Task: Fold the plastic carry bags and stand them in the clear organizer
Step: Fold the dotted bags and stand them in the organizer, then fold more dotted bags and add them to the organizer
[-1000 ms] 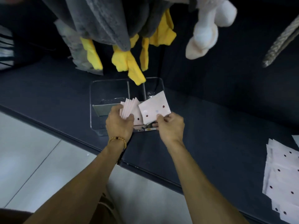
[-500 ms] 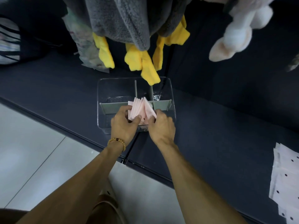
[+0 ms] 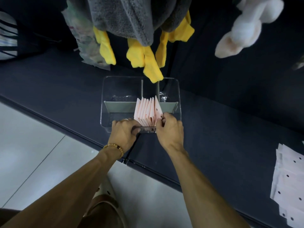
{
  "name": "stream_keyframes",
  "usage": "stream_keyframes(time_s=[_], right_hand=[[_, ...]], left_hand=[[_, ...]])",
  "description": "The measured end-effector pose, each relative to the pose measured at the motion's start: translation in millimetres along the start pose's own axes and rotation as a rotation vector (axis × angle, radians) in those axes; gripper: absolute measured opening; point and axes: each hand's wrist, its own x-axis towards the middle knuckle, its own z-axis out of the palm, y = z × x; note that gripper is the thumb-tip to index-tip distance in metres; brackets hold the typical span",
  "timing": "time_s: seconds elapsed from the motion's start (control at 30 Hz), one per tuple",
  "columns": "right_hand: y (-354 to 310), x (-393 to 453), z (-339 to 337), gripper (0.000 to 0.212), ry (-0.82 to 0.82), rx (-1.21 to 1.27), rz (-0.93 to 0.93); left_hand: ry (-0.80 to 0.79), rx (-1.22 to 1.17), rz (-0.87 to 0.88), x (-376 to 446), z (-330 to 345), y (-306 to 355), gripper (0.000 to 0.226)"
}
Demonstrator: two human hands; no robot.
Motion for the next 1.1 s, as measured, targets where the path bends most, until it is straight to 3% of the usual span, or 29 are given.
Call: stream_keyframes(time_s=[0.23,0.33,0.5,0.63,0.77,0.83,0.97,1.1], right_hand=[[46.4,8.7,-34.9,0.019,0.016,-0.142,0.185],[63.1,21.2,-54.4,0.018,-0.010,-0.080,0.244],[86.6,7.7,-95.9,0.022,0.163,0.086,0.265],[117.4,-26.4,-131.0,0.024,0.259,0.193,0.394],[165.2,-78.5,-168.3,0.025,0.361,0.172,0.544],[197.0,-108.4,-187.2,0.027,0.394,0.158,0.632],[267.7,-159.7,-221.4,0.042,0.369,-0.007,0.794],[318.5,-180.0,-244.7,0.062,0.239,-0.132,0.765]], left_hand=[[-0.044,-0.026,0.122,16.7,36.7,55.2,0.017],[-0.084,-0.072,0.135,31.3,48.3,84.1,0.016],[-0.034,-0.204,0.093,26.7,52.8,115.0,0.018],[0.057,-0.479,0.039,-17.1,62.9,140.2,0.019],[-0.141,-0.839,-0.120,-48.0,96.3,192.1,0.013],[-0.239,-0.900,-0.158,-57.2,119.0,220.8,0.015],[-0.404,-0.799,-0.006,-69.6,164.3,271.0,0.018],[-0.512,-0.491,0.304,-68.4,204.4,308.5,0.034]])
